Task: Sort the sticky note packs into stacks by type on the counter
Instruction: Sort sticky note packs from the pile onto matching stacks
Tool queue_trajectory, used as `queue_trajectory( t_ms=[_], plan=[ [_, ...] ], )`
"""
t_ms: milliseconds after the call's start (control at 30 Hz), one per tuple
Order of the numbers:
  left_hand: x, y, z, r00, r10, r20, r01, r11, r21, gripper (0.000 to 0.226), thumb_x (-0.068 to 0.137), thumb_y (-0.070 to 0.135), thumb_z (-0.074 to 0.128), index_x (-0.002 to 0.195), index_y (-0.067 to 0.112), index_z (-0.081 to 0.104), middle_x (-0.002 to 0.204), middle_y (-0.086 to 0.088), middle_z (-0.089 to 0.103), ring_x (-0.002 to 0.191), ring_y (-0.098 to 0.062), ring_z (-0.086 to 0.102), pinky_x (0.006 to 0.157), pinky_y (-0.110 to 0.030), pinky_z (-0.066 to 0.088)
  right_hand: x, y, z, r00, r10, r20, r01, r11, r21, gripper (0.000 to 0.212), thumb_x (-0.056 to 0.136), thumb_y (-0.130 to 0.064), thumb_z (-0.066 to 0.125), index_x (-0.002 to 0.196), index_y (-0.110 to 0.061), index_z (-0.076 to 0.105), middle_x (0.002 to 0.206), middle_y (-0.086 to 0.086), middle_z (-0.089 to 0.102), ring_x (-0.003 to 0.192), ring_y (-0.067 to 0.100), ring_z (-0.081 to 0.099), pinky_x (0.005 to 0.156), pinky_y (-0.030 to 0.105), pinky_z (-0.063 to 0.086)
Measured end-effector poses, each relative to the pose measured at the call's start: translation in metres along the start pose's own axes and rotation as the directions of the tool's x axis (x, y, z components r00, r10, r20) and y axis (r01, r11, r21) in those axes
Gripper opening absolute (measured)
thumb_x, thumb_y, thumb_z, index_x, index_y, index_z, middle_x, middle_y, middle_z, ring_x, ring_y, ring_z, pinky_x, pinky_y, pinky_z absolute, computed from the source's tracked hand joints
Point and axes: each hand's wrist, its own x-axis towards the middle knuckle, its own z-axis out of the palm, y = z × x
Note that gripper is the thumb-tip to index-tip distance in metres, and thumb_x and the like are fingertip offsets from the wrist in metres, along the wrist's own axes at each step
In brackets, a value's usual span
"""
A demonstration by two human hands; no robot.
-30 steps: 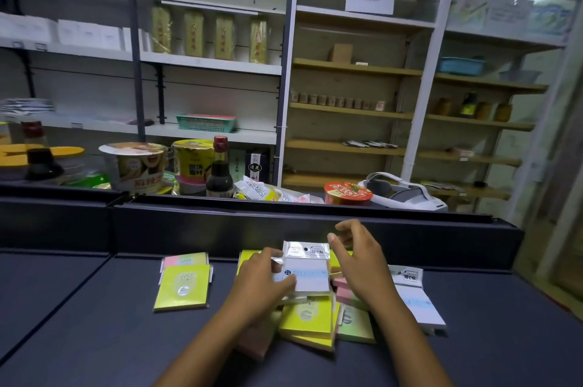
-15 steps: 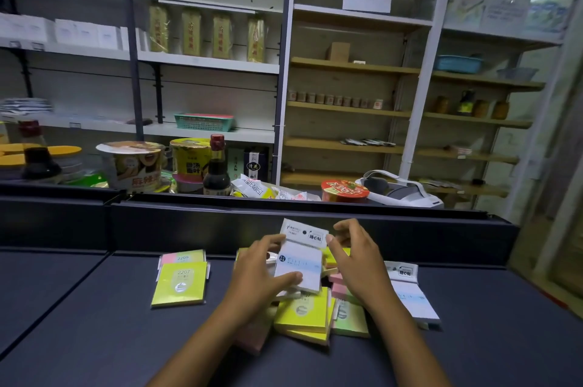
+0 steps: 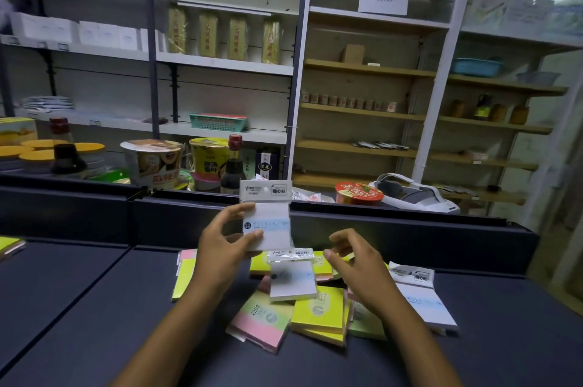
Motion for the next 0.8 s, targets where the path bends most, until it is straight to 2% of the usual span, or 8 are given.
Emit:
queue_trajectory(
  t_ms=[167,300,367,500,600,733,800],
  plan=[
    [0.002,0.001,0.002,1.000,-0.001,-0.004,0.000,0.996,-0.089,0.043,0.084,-0.006,0.069,0.116,0.021,0.065,0.125,-0.001,0.063,0.089,-0.027,0.074,0.068,-0.042,0.062,-0.005,-0.004,0.004,0.988,-0.039,0.150,0.052,0.995,-0.083,0.040,0.084,-0.050,0.071,0.119,-0.036,0.057,0.107,-0.022,0.055,0.106,-0.002,0.048,0.087,0.017,0.041],
    [0.003,0.001,0.002,1.000,0.020,0.004,-0.019,0.996,-0.085,0.045,0.084,-0.006,0.069,0.119,0.021,0.063,0.127,0.000,0.062,0.092,-0.027,0.073,0.065,-0.035,0.061,-0.003,-0.006,0.010,0.966,-0.015,0.256,0.087,0.958,-0.272,0.065,0.074,-0.070,0.068,0.130,-0.042,0.049,0.121,-0.022,0.047,0.115,0.002,0.038,0.100,0.028,0.033],
    [0.003,0.000,0.001,1.000,0.026,0.004,-0.026,0.996,-0.087,0.046,0.084,-0.006,0.069,0.118,0.024,0.063,0.128,0.000,0.062,0.093,-0.027,0.073,0.066,-0.034,0.061,-0.001,-0.006,0.013,0.955,0.015,0.298,0.098,0.927,-0.361,0.080,0.069,-0.080,0.062,0.137,-0.042,0.044,0.126,-0.019,0.040,0.119,0.005,0.033,0.099,0.029,0.027],
    [0.004,-0.004,0.001,0.999,0.009,0.032,-0.006,0.997,-0.076,0.050,0.083,-0.007,0.069,0.120,0.025,0.061,0.129,-0.004,0.061,0.095,-0.026,0.072,0.067,-0.031,0.060,0.000,-0.007,0.017,0.944,0.035,0.329,0.127,0.880,-0.458,0.105,0.050,-0.099,0.041,0.138,-0.042,0.044,0.121,-0.017,0.035,0.117,0.009,0.031,0.093,0.029,0.021],
    [0.005,-0.006,0.001,0.999,0.005,0.049,-0.001,0.998,-0.070,0.053,0.083,-0.007,0.069,0.122,0.028,0.060,0.130,-0.008,0.059,0.098,-0.027,0.072,0.068,-0.031,0.060,0.000,-0.009,0.018,0.940,0.040,0.339,0.125,0.884,-0.451,0.108,0.045,-0.103,0.035,0.134,-0.042,0.045,0.121,-0.017,0.034,0.118,0.009,0.031,0.096,0.031,0.024],
    [0.003,-0.007,0.003,0.998,0.015,0.061,-0.012,0.999,-0.053,0.055,0.083,-0.007,0.069,0.121,0.031,0.059,0.130,-0.007,0.059,0.100,-0.027,0.071,0.070,-0.032,0.061,-0.002,-0.010,0.018,0.956,0.006,0.294,0.118,0.908,-0.402,0.077,0.060,-0.084,0.063,0.123,-0.043,0.044,0.119,-0.016,0.039,0.112,0.008,0.034,0.094,0.029,0.031],
    [0.001,-0.007,0.004,0.998,0.022,0.060,-0.019,0.999,-0.049,0.057,0.082,-0.008,0.069,0.121,0.032,0.059,0.131,-0.006,0.058,0.102,-0.026,0.070,0.071,-0.032,0.061,-0.002,-0.009,0.017,0.968,-0.034,0.248,0.120,0.933,-0.340,0.074,0.060,-0.079,0.069,0.119,-0.044,0.043,0.115,-0.016,0.043,0.108,0.007,0.038,0.091,0.027,0.037]
  ],
)
